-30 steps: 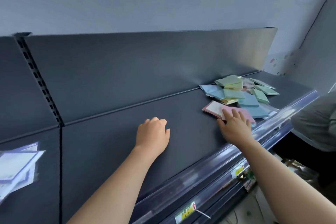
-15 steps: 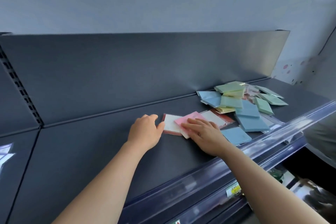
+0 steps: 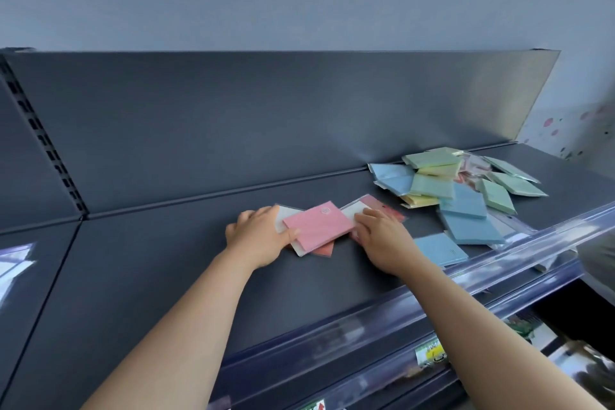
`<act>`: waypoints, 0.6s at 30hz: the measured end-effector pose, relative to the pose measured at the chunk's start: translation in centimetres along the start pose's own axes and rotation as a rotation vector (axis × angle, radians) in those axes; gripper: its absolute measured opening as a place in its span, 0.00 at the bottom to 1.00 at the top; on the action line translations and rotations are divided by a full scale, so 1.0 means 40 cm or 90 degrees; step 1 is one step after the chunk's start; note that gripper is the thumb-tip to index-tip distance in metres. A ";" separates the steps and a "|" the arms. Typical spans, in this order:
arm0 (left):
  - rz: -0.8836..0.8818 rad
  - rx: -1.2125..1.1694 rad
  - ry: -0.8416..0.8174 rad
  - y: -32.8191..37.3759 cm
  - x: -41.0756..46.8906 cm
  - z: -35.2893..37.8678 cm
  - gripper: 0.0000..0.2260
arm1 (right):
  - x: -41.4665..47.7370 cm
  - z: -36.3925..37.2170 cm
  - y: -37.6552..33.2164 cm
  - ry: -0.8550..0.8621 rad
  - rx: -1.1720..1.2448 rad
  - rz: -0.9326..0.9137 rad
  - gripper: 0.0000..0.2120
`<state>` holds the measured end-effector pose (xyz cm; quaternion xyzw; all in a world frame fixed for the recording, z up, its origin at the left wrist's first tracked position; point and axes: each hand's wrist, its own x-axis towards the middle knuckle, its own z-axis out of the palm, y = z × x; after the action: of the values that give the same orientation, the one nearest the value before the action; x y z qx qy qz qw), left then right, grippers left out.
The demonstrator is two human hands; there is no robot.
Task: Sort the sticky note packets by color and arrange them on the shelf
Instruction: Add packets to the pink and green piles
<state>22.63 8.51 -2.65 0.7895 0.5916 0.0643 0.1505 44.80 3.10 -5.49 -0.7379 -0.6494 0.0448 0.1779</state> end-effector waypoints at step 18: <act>-0.220 -0.191 0.074 -0.173 -0.056 -0.071 0.20 | -0.018 -0.008 -0.173 -0.105 0.126 0.050 0.18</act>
<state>14.84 8.59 -1.97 0.6404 0.7092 0.1701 0.2410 38.27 2.99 -3.09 -0.7354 -0.6247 0.1767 0.1939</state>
